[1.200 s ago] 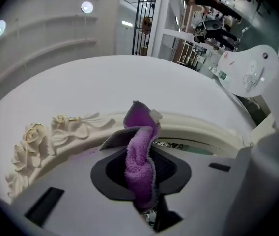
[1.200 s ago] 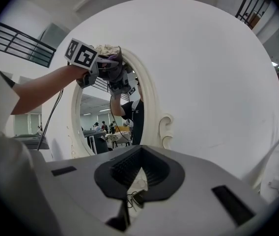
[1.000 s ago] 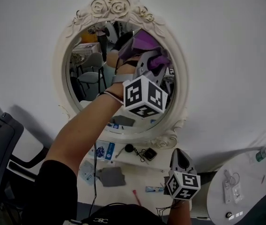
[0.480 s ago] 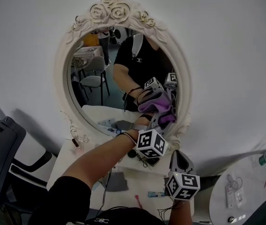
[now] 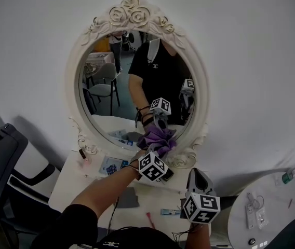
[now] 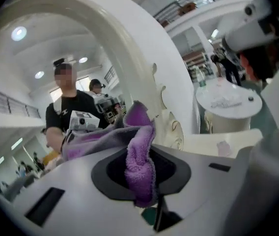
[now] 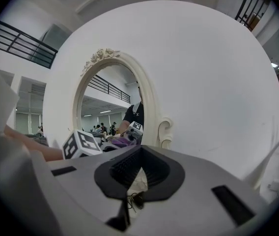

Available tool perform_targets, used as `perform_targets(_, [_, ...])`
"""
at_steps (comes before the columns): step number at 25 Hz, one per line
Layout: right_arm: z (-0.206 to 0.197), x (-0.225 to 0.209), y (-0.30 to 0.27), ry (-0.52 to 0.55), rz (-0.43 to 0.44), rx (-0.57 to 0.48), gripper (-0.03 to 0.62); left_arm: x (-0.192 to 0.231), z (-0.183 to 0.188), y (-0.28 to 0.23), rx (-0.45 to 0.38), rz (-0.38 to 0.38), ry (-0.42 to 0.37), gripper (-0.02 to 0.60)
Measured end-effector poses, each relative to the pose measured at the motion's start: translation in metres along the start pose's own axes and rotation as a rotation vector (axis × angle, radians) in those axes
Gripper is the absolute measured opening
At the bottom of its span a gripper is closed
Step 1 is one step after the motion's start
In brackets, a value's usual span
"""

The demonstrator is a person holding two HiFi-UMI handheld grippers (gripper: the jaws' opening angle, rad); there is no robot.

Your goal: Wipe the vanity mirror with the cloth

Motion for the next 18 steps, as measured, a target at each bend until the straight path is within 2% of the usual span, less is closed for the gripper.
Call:
perform_targets(2, [-0.002,0.001,0.003,-0.002,0.002,0.004,0.003,-0.002,-0.006,0.028,-0.061,0.028,0.190,0.066])
perform_targets(6, [-0.001,0.011,0.003,-0.009,0.032,-0.012,0.003,-0.001,-0.012,0.087,-0.154,0.144,0.553,0.066])
perform_targets(8, [-0.001,0.020,0.001,-0.016,0.060,-0.027,0.003,0.000,-0.017,0.113,-0.146,0.210,0.650,0.066])
perform_targets(10, [-0.005,0.030,-0.003,-0.031,0.088,-0.031,0.003,-0.001,-0.020,0.136,-0.130,0.273,0.652,0.066])
perform_targets(12, [-0.009,0.041,-0.007,-0.034,0.108,-0.024,0.003,0.000,-0.023,0.157,-0.121,0.319,0.617,0.066])
perform_targets(18, [-0.012,0.075,-0.021,0.001,0.146,-0.036,0.002,-0.001,-0.033,0.188,-0.121,0.343,0.551,0.066])
Point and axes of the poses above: the fingertips, and each gripper's own axes: y backward along the fingers, x to its left, z out of its top, the point moved 9 cm from there along y, backward along the fingers, and after that the axes turned 2 degrees about x, right-handed, at the moved point
